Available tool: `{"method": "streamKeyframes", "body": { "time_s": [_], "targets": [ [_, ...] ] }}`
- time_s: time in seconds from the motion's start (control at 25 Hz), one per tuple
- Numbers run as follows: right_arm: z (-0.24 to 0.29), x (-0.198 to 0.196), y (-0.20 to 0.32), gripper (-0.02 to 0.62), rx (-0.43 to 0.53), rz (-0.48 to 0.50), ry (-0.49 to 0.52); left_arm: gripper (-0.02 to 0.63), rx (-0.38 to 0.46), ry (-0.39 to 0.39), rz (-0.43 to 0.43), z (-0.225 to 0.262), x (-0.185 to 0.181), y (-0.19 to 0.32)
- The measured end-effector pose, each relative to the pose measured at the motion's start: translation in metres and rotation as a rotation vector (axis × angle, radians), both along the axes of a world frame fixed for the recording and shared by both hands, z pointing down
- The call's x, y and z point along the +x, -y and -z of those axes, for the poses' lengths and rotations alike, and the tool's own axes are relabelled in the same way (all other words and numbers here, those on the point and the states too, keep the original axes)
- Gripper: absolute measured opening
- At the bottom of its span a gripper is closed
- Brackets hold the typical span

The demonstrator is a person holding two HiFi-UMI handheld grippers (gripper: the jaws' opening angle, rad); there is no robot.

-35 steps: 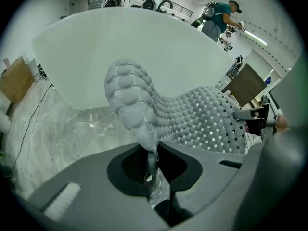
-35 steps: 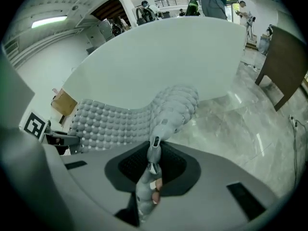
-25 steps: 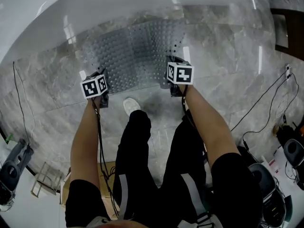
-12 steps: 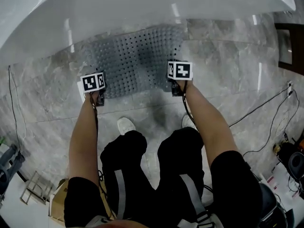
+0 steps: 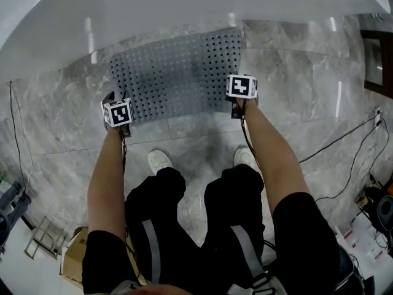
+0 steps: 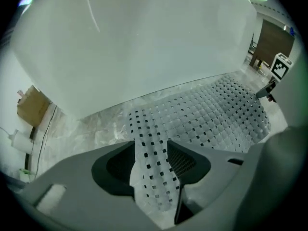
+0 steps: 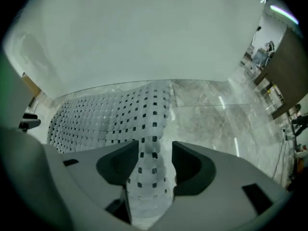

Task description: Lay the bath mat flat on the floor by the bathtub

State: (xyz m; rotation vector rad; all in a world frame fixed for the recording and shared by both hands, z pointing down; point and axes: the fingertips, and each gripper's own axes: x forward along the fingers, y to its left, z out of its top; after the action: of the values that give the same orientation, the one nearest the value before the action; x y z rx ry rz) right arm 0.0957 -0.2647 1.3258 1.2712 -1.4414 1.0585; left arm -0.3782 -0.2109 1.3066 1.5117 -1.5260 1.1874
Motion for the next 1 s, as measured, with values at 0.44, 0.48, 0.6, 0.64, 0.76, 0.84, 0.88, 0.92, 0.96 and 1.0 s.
{"method": "streamKeyframes", "body": {
  "time_s": [0.44, 0.48, 0.6, 0.64, 0.76, 0.84, 0.88, 0.92, 0.96, 1.0],
  "targets": [
    [0.247, -0.044, 0.001, 0.008, 0.469, 0.225, 0.067, 0.005, 0.287, -0.138, 0.057, 0.229, 0.072, 0.011],
    [0.274, -0.049, 0.0, 0.008, 0.489, 0.225, 0.083, 0.005, 0.318, -0.151, 0.037, 0.259, 0.083, 0.013],
    [0.361, -0.064, 0.002, 0.006, 0.572, 0.211, 0.131, 0.005, 0.406, -0.201, -0.013, 0.354, 0.112, 0.021],
    [0.392, -0.069, 0.004, 0.006, 0.604, 0.207, 0.148, 0.005, 0.437, -0.222, -0.022, 0.388, 0.121, 0.025],
    [0.487, -0.074, 0.003, 0.006, 0.702, 0.199, 0.195, 0.005, 0.528, -0.282, -0.033, 0.491, 0.149, 0.03],
    [0.547, -0.074, -0.007, 0.006, 0.761, 0.19, 0.221, 0.005, 0.577, -0.303, -0.045, 0.556, 0.166, 0.026],
    [0.577, -0.074, -0.011, 0.006, 0.792, 0.184, 0.231, 0.005, 0.601, -0.302, -0.062, 0.587, 0.174, 0.024],
    [0.607, -0.074, -0.014, 0.006, 0.824, 0.177, 0.242, 0.005, 0.625, -0.292, -0.086, 0.616, 0.182, 0.022],
    [0.636, -0.074, -0.017, 0.006, 0.854, 0.169, 0.253, 0.005, 0.648, -0.273, -0.115, 0.645, 0.188, 0.02],
    [0.665, -0.074, -0.019, 0.006, 0.88, 0.16, 0.263, 0.005, 0.67, -0.253, -0.145, 0.671, 0.194, 0.018]
  ]
}}
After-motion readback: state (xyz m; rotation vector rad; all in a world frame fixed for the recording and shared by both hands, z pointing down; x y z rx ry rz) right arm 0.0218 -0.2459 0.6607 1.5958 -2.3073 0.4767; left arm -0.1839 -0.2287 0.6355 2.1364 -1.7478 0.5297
